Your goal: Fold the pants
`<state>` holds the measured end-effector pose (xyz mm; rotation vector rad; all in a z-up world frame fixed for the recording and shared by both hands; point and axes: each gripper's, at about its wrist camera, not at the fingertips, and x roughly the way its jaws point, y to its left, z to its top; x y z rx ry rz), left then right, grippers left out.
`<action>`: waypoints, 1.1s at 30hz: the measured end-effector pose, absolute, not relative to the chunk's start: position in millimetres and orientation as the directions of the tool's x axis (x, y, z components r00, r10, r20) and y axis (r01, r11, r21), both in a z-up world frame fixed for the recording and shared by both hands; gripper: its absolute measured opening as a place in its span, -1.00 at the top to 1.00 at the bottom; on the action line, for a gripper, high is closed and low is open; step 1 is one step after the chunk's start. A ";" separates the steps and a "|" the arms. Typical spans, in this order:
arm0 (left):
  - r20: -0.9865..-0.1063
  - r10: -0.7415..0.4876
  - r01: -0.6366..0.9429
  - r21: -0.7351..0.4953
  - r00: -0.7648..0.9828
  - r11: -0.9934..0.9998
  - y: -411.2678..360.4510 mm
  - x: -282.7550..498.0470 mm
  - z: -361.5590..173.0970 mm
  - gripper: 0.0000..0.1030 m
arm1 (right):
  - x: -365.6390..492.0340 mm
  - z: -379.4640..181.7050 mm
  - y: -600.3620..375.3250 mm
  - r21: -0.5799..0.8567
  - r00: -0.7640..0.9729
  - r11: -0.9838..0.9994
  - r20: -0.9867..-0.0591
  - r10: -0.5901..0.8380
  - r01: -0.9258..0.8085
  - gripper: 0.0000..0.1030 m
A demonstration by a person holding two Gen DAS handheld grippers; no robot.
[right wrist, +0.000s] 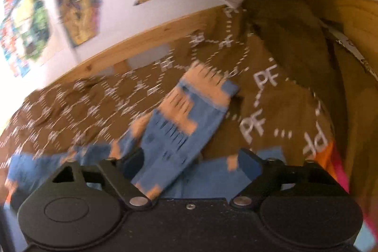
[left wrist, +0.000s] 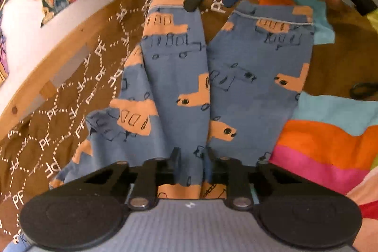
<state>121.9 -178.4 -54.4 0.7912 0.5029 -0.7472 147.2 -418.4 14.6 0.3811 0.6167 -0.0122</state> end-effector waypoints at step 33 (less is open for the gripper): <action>-0.740 -0.487 0.878 0.307 0.463 0.367 -155.7 116.3 -27.6 0.22 | -1.3 -6.0 -410.7 0.416 0.799 0.752 -0.553 -0.237 0.511 0.89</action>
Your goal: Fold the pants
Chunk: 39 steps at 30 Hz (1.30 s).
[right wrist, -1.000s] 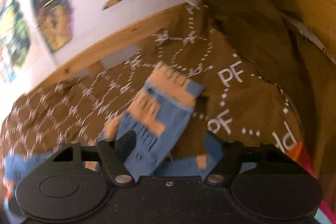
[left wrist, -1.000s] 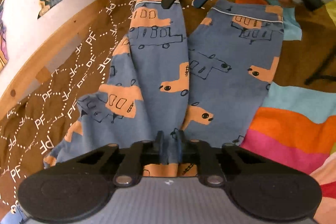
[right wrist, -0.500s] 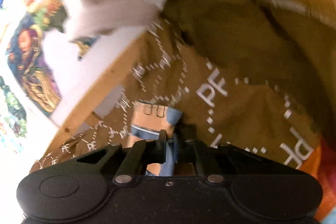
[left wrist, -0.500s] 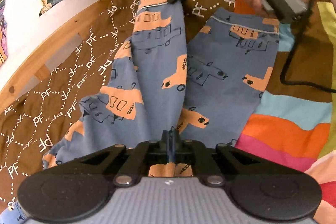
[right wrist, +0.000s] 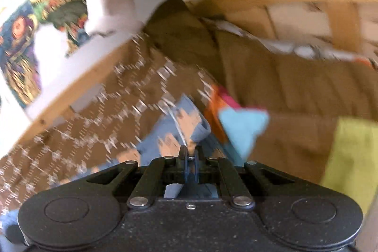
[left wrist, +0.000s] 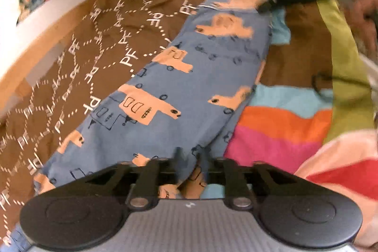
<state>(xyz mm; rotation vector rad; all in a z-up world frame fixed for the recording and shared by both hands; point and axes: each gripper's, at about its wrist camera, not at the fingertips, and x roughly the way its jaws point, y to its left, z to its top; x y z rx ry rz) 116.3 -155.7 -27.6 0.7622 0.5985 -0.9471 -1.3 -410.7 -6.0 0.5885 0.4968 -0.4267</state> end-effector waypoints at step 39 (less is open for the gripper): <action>-0.778 -0.526 0.938 0.252 0.343 0.238 -378.2 197.3 16.5 0.96 | -17.9 -7.3 -397.5 0.357 0.840 0.778 -0.385 -0.382 0.517 0.80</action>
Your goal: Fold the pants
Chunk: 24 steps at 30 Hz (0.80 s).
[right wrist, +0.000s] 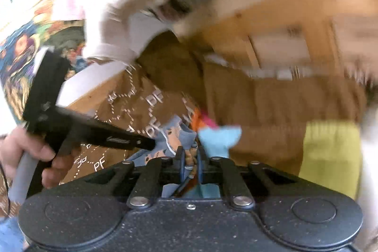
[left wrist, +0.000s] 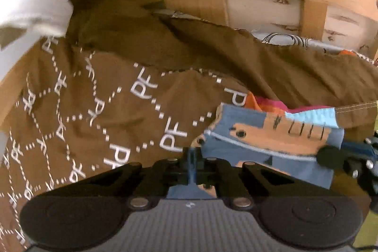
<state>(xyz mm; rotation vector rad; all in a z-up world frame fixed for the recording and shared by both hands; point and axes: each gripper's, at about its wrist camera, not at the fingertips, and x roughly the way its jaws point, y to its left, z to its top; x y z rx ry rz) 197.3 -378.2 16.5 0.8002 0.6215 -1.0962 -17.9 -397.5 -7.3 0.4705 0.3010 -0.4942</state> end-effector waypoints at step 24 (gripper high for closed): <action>-0.754 -0.230 0.682 0.362 0.615 0.636 -78.6 133.4 -7.9 -0.59 | -2.4 2.1 -332.9 0.035 0.874 0.953 -0.411 -0.260 0.300 -0.92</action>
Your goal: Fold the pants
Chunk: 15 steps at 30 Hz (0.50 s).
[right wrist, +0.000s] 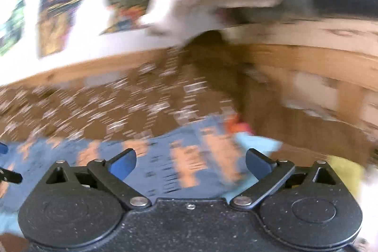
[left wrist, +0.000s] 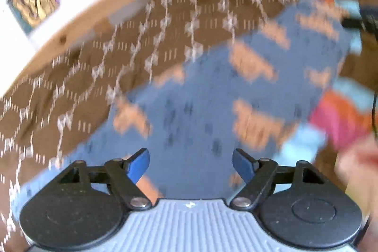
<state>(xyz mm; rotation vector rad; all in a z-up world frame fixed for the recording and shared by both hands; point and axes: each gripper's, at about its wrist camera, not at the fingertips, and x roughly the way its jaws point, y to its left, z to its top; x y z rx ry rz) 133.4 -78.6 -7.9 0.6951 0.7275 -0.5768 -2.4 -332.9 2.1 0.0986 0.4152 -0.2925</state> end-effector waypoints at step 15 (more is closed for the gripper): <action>-0.815 -0.243 0.785 0.357 0.527 0.506 -55.2 128.8 -42.0 0.43 | 45.0 -28.5 -229.1 -0.109 0.759 0.917 -0.603 0.245 -0.383 0.20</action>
